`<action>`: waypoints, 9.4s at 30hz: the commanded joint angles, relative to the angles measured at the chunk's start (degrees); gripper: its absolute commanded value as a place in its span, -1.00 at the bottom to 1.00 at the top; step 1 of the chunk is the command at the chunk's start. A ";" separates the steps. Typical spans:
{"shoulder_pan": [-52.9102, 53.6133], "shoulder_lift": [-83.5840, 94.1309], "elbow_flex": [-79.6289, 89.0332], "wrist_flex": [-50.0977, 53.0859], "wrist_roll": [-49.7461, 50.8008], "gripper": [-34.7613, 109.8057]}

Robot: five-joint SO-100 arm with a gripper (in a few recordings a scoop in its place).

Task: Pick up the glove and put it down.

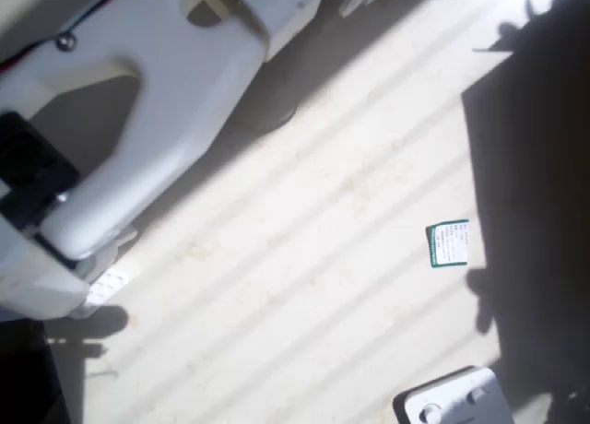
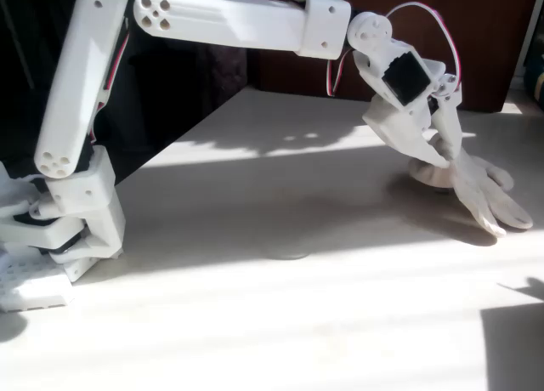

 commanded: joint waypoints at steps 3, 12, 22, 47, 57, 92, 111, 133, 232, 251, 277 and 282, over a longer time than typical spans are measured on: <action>3.60 10.90 -1.23 0.62 -0.26 -0.52; 9.76 16.70 -1.85 10.99 -0.44 -0.52; 22.59 22.68 -1.23 16.08 -0.62 -0.52; 47.64 23.82 10.28 21.36 -9.58 -0.52; 47.99 21.27 20.30 9.32 -9.58 -0.52; 47.11 8.26 18.46 2.29 -9.58 -0.45; 46.93 11.07 16.26 9.67 -8.88 -0.07; 22.76 15.03 16.35 10.11 -0.44 -0.07; 25.75 83.58 59.41 20.74 -1.32 -0.52; 25.84 105.12 86.13 19.86 -1.41 -0.51; 25.84 117.07 103.27 20.65 -1.32 -0.52; 25.84 119.09 103.45 20.74 -1.32 -0.52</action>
